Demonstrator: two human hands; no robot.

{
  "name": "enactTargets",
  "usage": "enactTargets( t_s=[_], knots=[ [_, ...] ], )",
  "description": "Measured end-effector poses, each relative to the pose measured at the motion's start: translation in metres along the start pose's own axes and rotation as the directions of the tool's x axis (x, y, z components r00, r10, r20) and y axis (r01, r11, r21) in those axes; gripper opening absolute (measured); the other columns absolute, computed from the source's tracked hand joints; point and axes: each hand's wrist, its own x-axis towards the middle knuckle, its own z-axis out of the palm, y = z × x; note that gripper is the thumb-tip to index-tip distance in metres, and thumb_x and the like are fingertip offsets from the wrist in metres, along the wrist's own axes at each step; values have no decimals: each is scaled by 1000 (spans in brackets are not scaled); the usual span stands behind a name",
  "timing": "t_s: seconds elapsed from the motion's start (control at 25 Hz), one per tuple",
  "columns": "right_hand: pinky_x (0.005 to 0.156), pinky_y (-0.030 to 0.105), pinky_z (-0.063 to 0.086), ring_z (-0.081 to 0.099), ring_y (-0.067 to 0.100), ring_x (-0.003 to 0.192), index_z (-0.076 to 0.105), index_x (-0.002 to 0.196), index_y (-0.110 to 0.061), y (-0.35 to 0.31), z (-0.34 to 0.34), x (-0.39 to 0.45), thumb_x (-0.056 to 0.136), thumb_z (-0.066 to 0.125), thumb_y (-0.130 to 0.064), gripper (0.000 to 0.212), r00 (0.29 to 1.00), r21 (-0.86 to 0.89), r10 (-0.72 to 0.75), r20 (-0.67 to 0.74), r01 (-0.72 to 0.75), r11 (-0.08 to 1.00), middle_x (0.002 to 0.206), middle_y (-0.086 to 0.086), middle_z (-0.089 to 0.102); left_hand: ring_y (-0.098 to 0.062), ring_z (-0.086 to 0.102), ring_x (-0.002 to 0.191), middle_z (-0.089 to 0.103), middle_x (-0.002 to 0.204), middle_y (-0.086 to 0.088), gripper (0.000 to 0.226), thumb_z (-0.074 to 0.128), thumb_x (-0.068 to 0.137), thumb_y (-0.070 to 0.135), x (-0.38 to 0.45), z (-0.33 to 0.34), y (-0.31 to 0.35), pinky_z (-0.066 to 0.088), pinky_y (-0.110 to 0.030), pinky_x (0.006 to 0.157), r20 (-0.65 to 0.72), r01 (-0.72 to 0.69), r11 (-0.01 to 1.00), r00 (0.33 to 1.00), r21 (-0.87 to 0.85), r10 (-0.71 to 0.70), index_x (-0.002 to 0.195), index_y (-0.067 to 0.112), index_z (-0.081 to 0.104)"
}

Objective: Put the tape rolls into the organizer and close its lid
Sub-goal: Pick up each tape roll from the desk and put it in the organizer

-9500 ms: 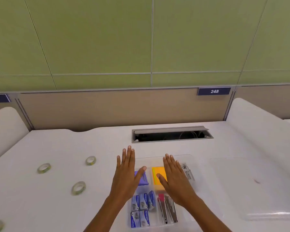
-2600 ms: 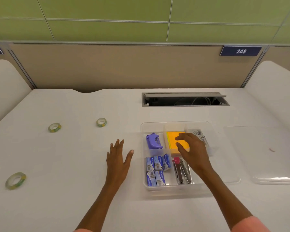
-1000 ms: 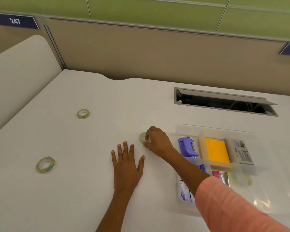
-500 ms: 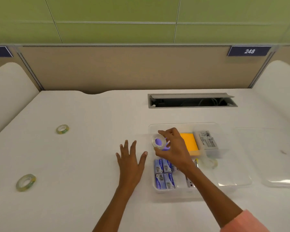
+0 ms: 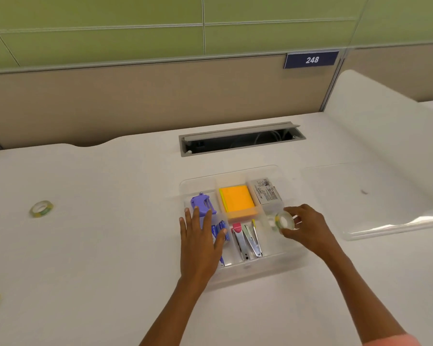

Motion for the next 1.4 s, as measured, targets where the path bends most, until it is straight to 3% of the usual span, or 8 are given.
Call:
enactTargets(
  t_s=[0.16,0.28,0.44,0.6,0.72,1.04,1.2,1.4],
  knots=[
    [74,34,46,60,34,96,62,108,-6,8,12,-3,66,78,-17,47,997,-155,55,55,-46,987,105,17,61,-25,0,143,12,155,-4,90,3,69,79,0,4,-4,-4,-30,106,22,19,1000,1000,-15,-19,140,27,21],
    [68,28,35,58,34,98,63,100,-1,2,15,-1,67,75,-15,39,984,-267,130,125,-93,959,105,19,62,-24,0,143,14,155,-3,83,13,72,75,1,5,-3,-6,-30,108,27,18,1000,999,-9,-18,139,27,22],
    [68,29,38,58,33,99,63,98,0,1,14,3,64,75,-14,39,970,-284,179,164,-128,950,105,18,65,-25,2,143,16,154,-3,106,-8,58,85,0,4,-4,-5,-30,107,17,22,999,1000,-33,-22,139,25,24],
    [76,31,42,56,32,105,61,108,-3,1,13,2,65,75,-13,47,974,-273,157,165,-108,956,113,17,63,-25,2,143,15,155,-3,77,22,77,70,1,3,-2,-5,-30,107,33,31,999,999,-39,-30,139,25,24],
    [88,36,46,55,30,110,60,113,-5,-1,10,0,64,76,-10,51,966,-230,167,198,-120,966,118,15,61,-25,3,143,16,154,-3,73,28,77,64,1,4,-3,-4,-30,107,27,29,999,999,-46,-27,139,25,25],
    [88,37,48,58,32,105,63,106,-3,-6,10,-2,62,79,-7,48,953,-223,201,226,-151,963,112,17,63,-27,3,143,13,155,-6,71,34,79,58,2,5,-4,0,-32,107,23,45,996,999,-73,-44,139,24,23],
    [75,34,49,59,29,86,66,97,1,-4,8,-1,59,79,-6,40,945,-197,204,255,-156,968,90,15,65,-26,2,143,12,155,-5,73,31,77,61,2,6,-4,0,-32,108,36,59,996,998,-67,-56,140,25,22],
    [73,29,45,56,24,84,62,108,-5,0,10,0,73,68,-8,36,966,-60,223,130,-216,974,88,7,60,-24,0,143,10,155,-4,65,39,84,53,2,6,-4,4,-35,113,44,62,997,997,-52,-60,140,25,20]
  ],
)
